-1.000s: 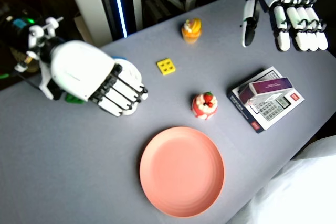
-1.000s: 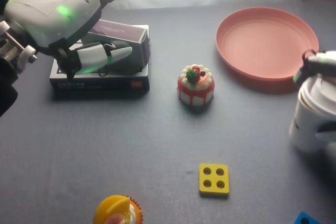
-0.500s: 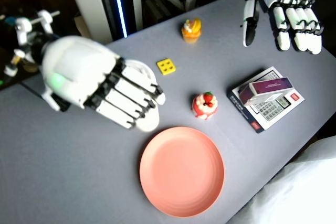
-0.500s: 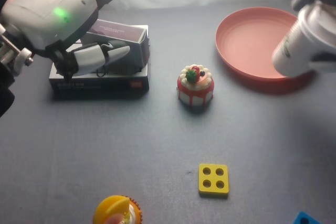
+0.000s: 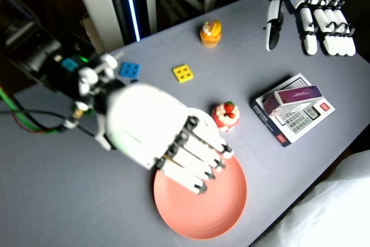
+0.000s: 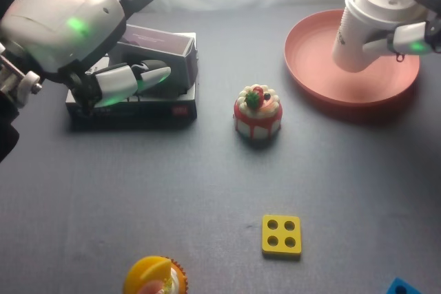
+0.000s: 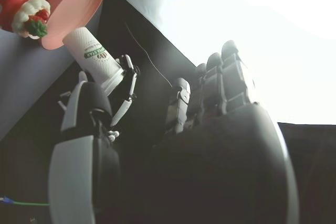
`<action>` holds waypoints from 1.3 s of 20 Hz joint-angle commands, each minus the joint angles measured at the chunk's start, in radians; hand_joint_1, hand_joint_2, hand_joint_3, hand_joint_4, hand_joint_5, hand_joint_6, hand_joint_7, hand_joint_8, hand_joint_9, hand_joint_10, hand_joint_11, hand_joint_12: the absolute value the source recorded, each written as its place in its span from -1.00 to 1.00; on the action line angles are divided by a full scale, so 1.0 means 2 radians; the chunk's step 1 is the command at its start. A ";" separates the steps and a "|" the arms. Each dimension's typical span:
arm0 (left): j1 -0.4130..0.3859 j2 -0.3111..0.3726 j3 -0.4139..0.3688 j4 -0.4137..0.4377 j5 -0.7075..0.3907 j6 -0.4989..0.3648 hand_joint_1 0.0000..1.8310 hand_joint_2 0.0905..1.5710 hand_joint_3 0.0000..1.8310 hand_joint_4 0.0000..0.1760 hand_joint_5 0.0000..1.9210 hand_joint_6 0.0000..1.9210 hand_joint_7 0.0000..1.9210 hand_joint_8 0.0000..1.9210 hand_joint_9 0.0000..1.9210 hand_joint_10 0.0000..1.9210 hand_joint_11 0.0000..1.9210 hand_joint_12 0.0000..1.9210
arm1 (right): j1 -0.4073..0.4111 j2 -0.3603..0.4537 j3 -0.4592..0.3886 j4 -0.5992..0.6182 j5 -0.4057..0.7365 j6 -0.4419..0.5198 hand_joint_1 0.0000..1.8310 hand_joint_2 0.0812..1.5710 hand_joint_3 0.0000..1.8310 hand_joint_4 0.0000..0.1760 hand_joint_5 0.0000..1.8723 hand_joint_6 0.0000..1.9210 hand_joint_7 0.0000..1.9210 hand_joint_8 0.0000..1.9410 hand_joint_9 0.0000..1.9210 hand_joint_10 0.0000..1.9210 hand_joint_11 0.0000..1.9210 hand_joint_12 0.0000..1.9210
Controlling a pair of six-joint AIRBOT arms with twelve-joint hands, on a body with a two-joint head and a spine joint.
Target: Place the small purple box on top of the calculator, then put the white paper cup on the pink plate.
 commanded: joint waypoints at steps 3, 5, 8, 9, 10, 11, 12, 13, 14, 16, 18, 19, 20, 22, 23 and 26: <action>-0.002 -0.003 0.000 0.008 -0.066 -0.003 -0.19 0.46 -1.00 0.24 -0.93 -1.00 -1.00 -1.00 -0.98 -1.00 -1.00 -0.55 | 0.016 -0.025 0.042 0.036 0.002 -0.016 0.14 0.67 -1.00 -1.00 -0.38 0.62 -0.68 0.02 -0.77 0.56 -0.88 0.98; -0.002 -0.007 0.003 0.010 -0.068 -0.007 -0.23 0.46 -1.00 0.22 -0.93 -1.00 -1.00 -1.00 -0.97 -0.99 -1.00 -0.56 | 0.017 -0.038 0.065 0.057 -0.015 -0.016 0.38 0.65 -1.00 -1.00 -0.72 -0.09 -0.39 0.61 -0.69 0.54 -0.93 1.00; -0.002 -0.008 0.006 0.013 -0.070 -0.014 -0.27 0.45 -1.00 0.61 -0.93 -1.00 -0.99 -1.00 -0.96 -0.99 -1.00 -0.65 | 0.017 -0.045 0.078 0.071 -0.027 -0.017 0.35 0.50 -1.00 -1.00 -0.67 -0.05 -0.68 0.01 -0.67 0.46 -0.74 0.91; -0.002 -0.008 0.006 0.013 -0.070 -0.014 -0.26 0.44 -1.00 0.62 -0.93 -1.00 -0.99 -1.00 -0.96 -0.99 -1.00 -0.63 | 0.017 -0.047 0.080 0.077 -0.031 -0.023 0.34 0.47 -1.00 -1.00 -0.67 -0.08 -0.66 -0.03 -0.66 0.48 -0.71 0.90; -0.001 -0.008 0.006 0.013 -0.072 -0.015 -0.19 0.44 -1.00 0.44 -0.92 -1.00 -0.99 -1.00 -0.97 -1.00 -1.00 -0.70 | 0.017 -0.050 0.083 0.079 -0.035 -0.025 0.31 0.46 -1.00 -1.00 -0.68 -0.18 -0.65 -0.16 -0.71 0.39 -0.76 0.85; -0.001 -0.007 0.006 0.013 -0.073 -0.016 -0.20 0.43 -1.00 0.61 -0.92 -1.00 -0.98 -1.00 -0.97 -1.00 -1.00 -0.67 | 0.017 -0.053 0.086 0.081 -0.038 -0.026 0.30 0.43 -1.00 -1.00 -0.69 -0.43 -0.63 -0.36 -0.74 0.31 -0.90 0.81; -0.001 -0.007 0.006 0.014 -0.073 -0.017 -0.20 0.43 -1.00 0.61 -0.92 -1.00 -0.98 -1.00 -0.97 -1.00 -1.00 -0.67 | 0.017 -0.055 0.087 0.082 -0.039 -0.026 0.30 0.43 -1.00 -1.00 -0.69 -0.43 -0.63 -0.36 -0.74 0.31 -0.90 0.81; 0.000 -0.007 0.005 0.014 -0.075 -0.018 -0.21 0.43 -1.00 0.63 -0.92 -1.00 -0.99 -1.00 -0.97 -1.00 -1.00 -0.71 | 0.017 -0.056 0.087 0.082 -0.040 -0.026 0.30 0.41 -1.00 -1.00 -0.70 -0.67 -0.66 -0.66 -0.70 0.13 -0.99 0.60; 0.000 -0.007 0.005 0.014 -0.076 -0.018 -0.22 0.42 -1.00 0.66 -0.92 -1.00 -0.99 -1.00 -0.96 -0.99 -1.00 -0.72 | 0.017 -0.057 0.087 0.082 -0.042 -0.027 0.28 0.41 -1.00 -1.00 -0.74 -0.81 -0.72 -0.84 -0.67 -0.03 -1.00 0.23; 0.001 -0.008 0.005 0.014 -0.076 -0.019 -0.23 0.42 -1.00 0.69 -0.93 -1.00 -0.98 -1.00 -0.96 -0.99 -1.00 -0.73 | 0.017 -0.057 0.086 0.082 -0.045 -0.030 0.25 0.41 -1.00 -0.81 -0.79 -0.91 -0.79 -0.95 -0.82 -0.33 -1.00 -0.15; 0.002 -0.008 0.005 0.014 -0.078 -0.019 -0.24 0.42 -1.00 0.59 -0.92 -1.00 -0.98 -1.00 -0.95 -0.99 -1.00 -0.60 | 0.017 -0.057 0.084 0.082 -0.046 -0.034 0.19 0.38 -1.00 -0.62 -0.86 -0.99 -0.90 -1.00 -0.85 -0.73 -1.00 -0.58; 0.003 -0.007 0.005 0.014 -0.079 -0.019 -0.21 0.42 -1.00 0.58 -0.92 -1.00 -1.00 -1.00 -0.97 -1.00 -1.00 -0.56 | 0.017 -0.057 0.083 0.082 -0.046 -0.034 0.11 0.37 -1.00 -0.61 -0.93 -1.00 -0.99 -1.00 -0.86 -0.89 -1.00 -0.38; 0.003 -0.007 0.004 0.014 -0.079 -0.019 -0.18 0.42 -1.00 0.53 -0.92 -1.00 -1.00 -1.00 -0.97 -1.00 -1.00 -0.52 | 0.017 -0.057 0.083 0.082 -0.046 -0.034 0.07 0.37 -1.00 -0.65 -0.97 -1.00 -1.00 -1.00 -0.90 -0.92 -1.00 -0.36; 0.004 -0.007 0.004 0.014 -0.080 -0.020 -0.18 0.41 -1.00 0.54 -0.92 -1.00 -1.00 -1.00 -0.97 -1.00 -1.00 -0.51 | 0.017 -0.057 0.083 0.082 -0.047 -0.035 0.03 0.36 -1.00 -0.63 -0.99 -1.00 -1.00 -1.00 -0.92 -0.94 -1.00 -0.27; 0.005 -0.007 0.004 0.014 -0.080 -0.020 -0.17 0.41 -1.00 0.64 -0.93 -1.00 -1.00 -1.00 -0.96 -1.00 -1.00 -0.51 | 0.017 -0.057 0.083 0.082 -0.047 -0.035 0.01 0.34 -1.00 -0.56 -1.00 -1.00 -1.00 -1.00 -0.93 -0.96 -1.00 -0.22; 0.006 -0.007 0.004 0.014 -0.080 -0.021 -0.20 0.39 -1.00 0.66 -0.92 -1.00 -1.00 -1.00 -0.96 -1.00 -1.00 -0.55 | 0.017 -0.057 0.082 0.082 -0.049 -0.040 -0.05 0.32 -1.00 -0.44 -1.00 -1.00 -1.00 -1.00 -1.00 -1.00 -1.00 -0.14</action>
